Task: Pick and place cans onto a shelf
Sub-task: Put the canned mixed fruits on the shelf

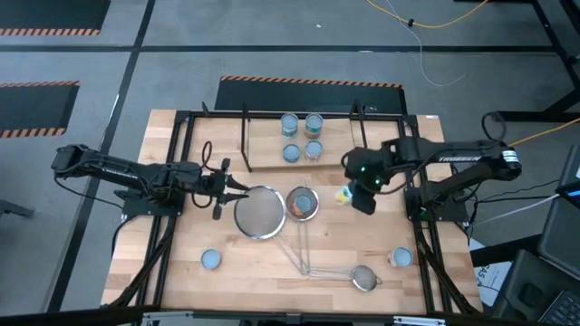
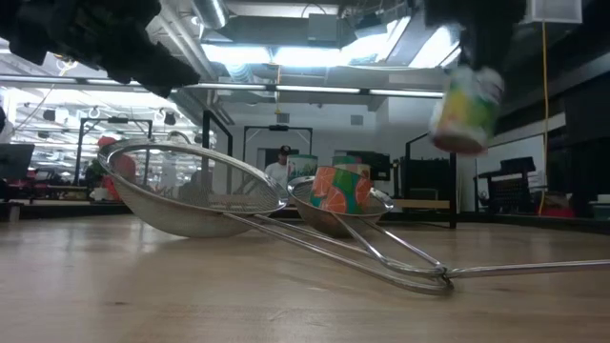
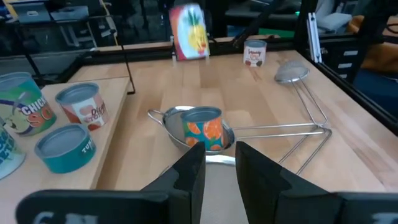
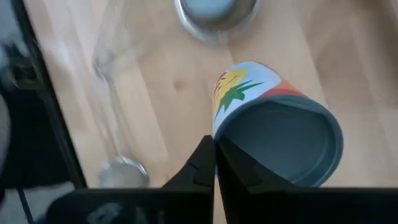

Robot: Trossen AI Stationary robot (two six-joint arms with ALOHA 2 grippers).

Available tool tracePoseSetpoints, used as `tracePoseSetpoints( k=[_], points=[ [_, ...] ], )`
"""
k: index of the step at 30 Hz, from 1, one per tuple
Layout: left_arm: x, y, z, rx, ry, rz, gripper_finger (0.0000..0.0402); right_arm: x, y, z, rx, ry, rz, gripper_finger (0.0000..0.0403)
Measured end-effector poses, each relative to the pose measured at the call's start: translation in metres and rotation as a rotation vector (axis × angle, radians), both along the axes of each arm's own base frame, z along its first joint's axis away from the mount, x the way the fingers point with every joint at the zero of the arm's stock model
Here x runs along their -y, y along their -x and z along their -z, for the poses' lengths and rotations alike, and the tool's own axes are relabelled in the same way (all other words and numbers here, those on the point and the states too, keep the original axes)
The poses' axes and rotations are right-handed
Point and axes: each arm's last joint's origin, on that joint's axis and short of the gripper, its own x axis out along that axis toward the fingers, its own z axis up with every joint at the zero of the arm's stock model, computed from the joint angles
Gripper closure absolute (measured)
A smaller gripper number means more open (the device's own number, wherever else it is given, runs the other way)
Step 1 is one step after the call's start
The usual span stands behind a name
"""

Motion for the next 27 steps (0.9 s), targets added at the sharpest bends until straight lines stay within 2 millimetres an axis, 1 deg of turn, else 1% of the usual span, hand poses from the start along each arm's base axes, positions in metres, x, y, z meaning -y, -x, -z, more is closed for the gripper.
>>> tracePoseSetpoints(
  k=[4, 8, 11, 14, 17, 21, 24, 27],
  points=[
    [0.0, 0.0, -0.002, 0.016, 0.0, 0.001, 0.032, 0.002, -0.004, -0.031, 0.097, 0.039, 0.082, 0.0393],
    [0.0, 0.0, -0.002, 0.023, -0.005, 0.002, 0.032, 0.004, -0.01, -0.055, 0.161, 0.104, 0.111, 0.0393],
    [0.0, 0.0, -0.002, 0.022, -0.005, 0.003, 0.032, 0.008, -0.017, -0.071, 0.187, 0.17, 0.097, 0.0393],
    [0.0, 0.0, -0.002, 0.022, -0.005, 0.004, 0.032, 0.018, -0.023, -0.085, 0.178, 0.243, 0.062, 0.0393],
    [0.0, 0.0, -0.002, 0.022, -0.005, 0.004, 0.032, 0.033, -0.028, -0.097, 0.158, 0.325, 0.074, 0.0393],
    [0.0, 0.0, -0.002, 0.022, -0.004, 0.004, 0.032, 0.061, -0.034, -0.109, 0.13, 0.406, 0.097, 0.0393],
    [0.0, 0.0, -0.002, 0.021, -0.004, 0.004, 0.032, 0.083, -0.038, -0.112, 0.114, 0.445, 0.106, 0.0393],
    [0.0, 0.0, -0.002, 0.021, -0.004, 0.004, 0.032, 0.107, -0.042, -0.111, 0.089, 0.477, 0.115, 0.0393]
  ],
)
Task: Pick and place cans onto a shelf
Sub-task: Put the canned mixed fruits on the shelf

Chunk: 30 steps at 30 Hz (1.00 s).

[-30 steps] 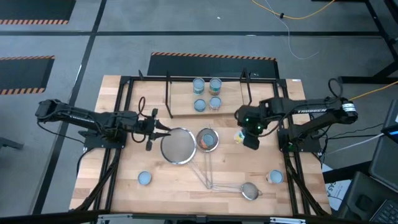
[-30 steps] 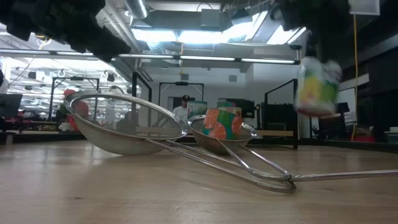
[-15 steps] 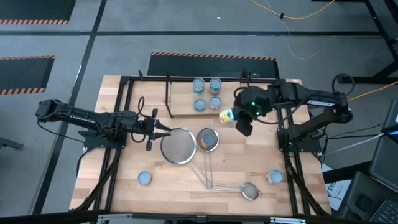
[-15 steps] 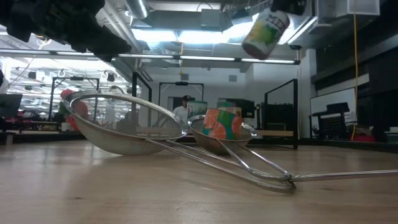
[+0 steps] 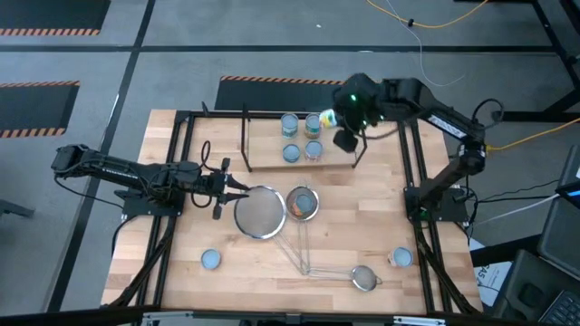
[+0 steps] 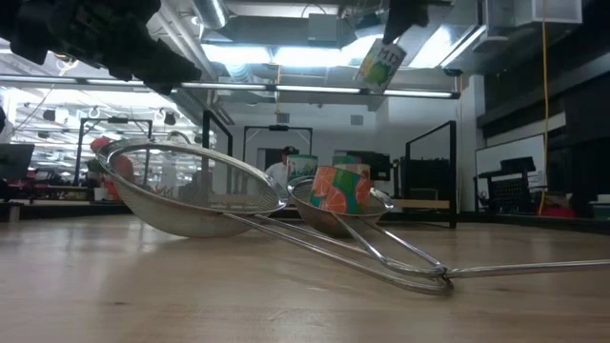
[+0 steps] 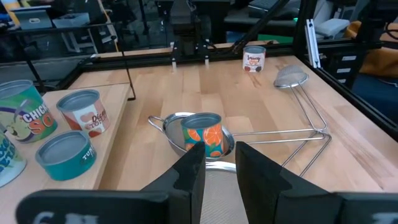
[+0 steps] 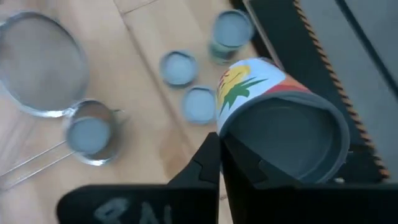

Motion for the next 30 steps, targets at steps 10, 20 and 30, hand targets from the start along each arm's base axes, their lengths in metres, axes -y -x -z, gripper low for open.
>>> tracePoseSetpoints(
  k=[10, 20, 30],
  points=[
    [0.0, 0.0, 0.0, -0.001, 0.0, 0.0, 0.032, 0.08, -0.016, 0.049, -0.196, -0.005, 0.057, 0.0393],
    [0.0, 0.0, 0.0, -0.001, 0.001, 0.0, 0.032, 0.131, -0.031, 0.105, -0.353, -0.072, 0.1, 0.0393],
    [0.0, 0.0, 0.0, -0.001, 0.001, 0.0, 0.032, 0.14, -0.041, 0.129, -0.407, -0.098, 0.066, 0.0393]
  ],
)
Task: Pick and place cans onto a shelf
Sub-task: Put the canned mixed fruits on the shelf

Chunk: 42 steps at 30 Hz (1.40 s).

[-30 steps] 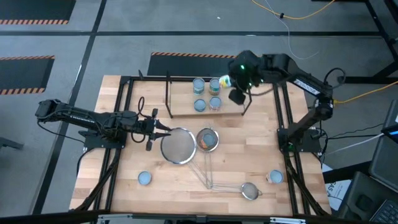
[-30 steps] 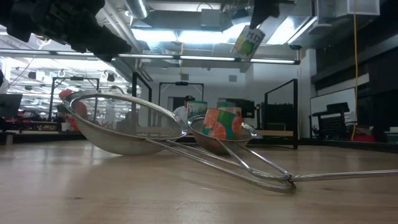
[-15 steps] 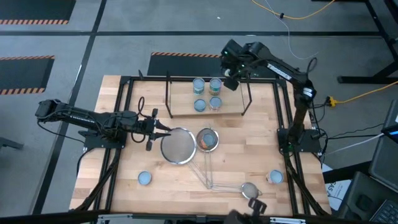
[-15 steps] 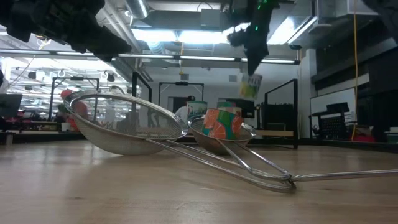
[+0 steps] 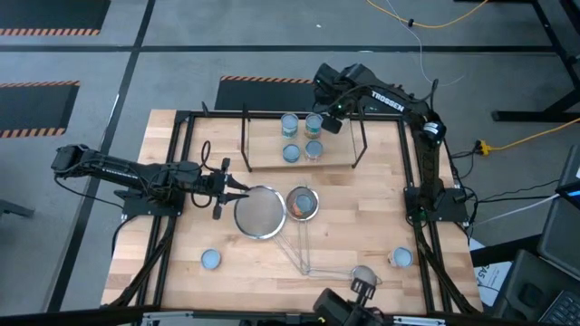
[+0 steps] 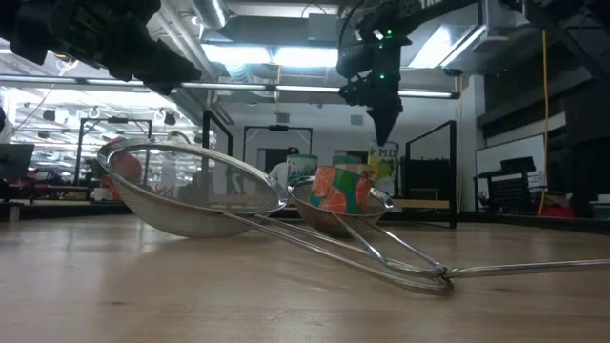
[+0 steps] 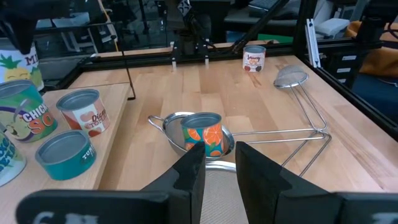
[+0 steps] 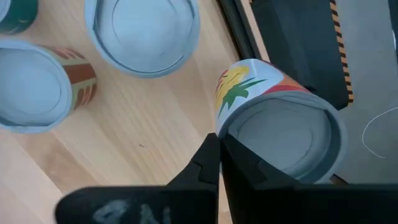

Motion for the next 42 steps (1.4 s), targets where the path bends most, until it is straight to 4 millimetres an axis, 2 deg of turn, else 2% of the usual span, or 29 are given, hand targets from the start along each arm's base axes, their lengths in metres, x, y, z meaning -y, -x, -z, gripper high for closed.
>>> tracePoseSetpoints(
  k=[8, 22, 30, 42],
  points=[
    [0.0, 0.0, 0.0, 0.0, 0.0, 0.0, 0.032, -0.005, 0.002, 0.005, 0.007, -0.107, -0.014, 0.0393],
    [0.0, 0.0, 0.0, 0.0, -0.001, 0.0, 0.032, -0.007, 0.004, 0.036, -0.04, -0.143, -0.015, 0.0393],
    [0.0, 0.0, 0.0, 0.0, -0.001, 0.0, 0.032, -0.006, 0.004, 0.037, -0.036, -0.14, -0.015, 0.0391],
    [0.0, 0.0, 0.0, -0.001, -0.001, 0.0, 0.032, -0.006, 0.003, 0.038, -0.033, -0.137, -0.012, 0.035]
  ],
)
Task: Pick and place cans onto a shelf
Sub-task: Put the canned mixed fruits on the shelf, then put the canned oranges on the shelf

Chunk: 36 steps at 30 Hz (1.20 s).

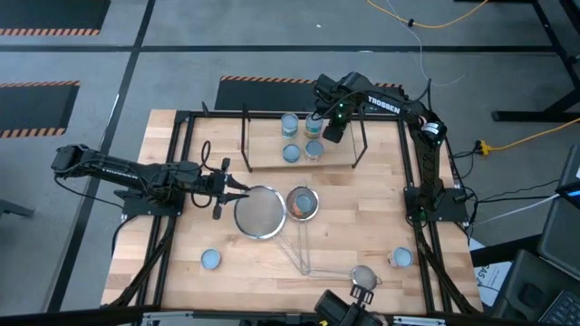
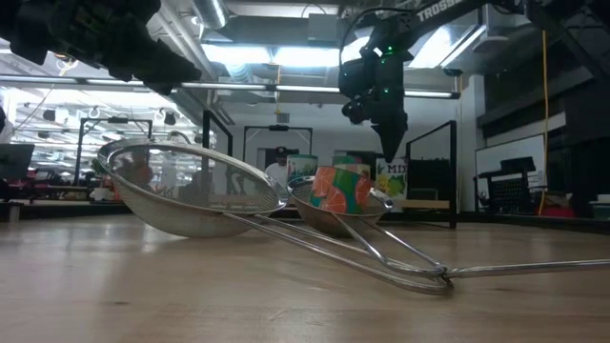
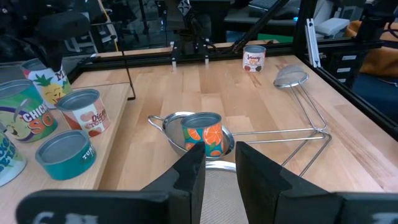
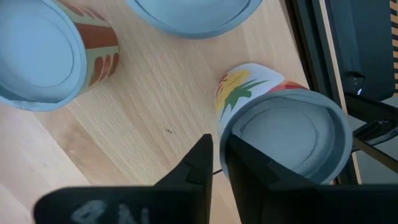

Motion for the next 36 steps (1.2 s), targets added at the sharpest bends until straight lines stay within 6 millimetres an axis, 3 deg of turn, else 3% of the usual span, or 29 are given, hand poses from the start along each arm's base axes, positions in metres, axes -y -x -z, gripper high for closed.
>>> tracePoseSetpoints(
  k=[7, 17, 30, 36],
  points=[
    [0.0, 0.0, 0.0, 0.001, 0.0, 0.0, 0.032, 0.001, -0.001, 0.0, 0.008, 0.007, 0.001, 0.0326],
    [0.0, 0.0, 0.0, 0.0, 0.0, 0.0, 0.032, 0.002, -0.002, -0.003, 0.021, 0.015, -0.002, 0.0326],
    [0.0, 0.0, 0.0, 0.0, 0.001, 0.0, 0.032, 0.001, -0.003, -0.033, 0.049, 0.036, -0.004, 0.0326],
    [0.0, 0.0, 0.0, 0.001, 0.001, 0.0, 0.032, -0.012, -0.008, -0.049, 0.047, 0.031, -0.032, 0.0326]
  ],
)
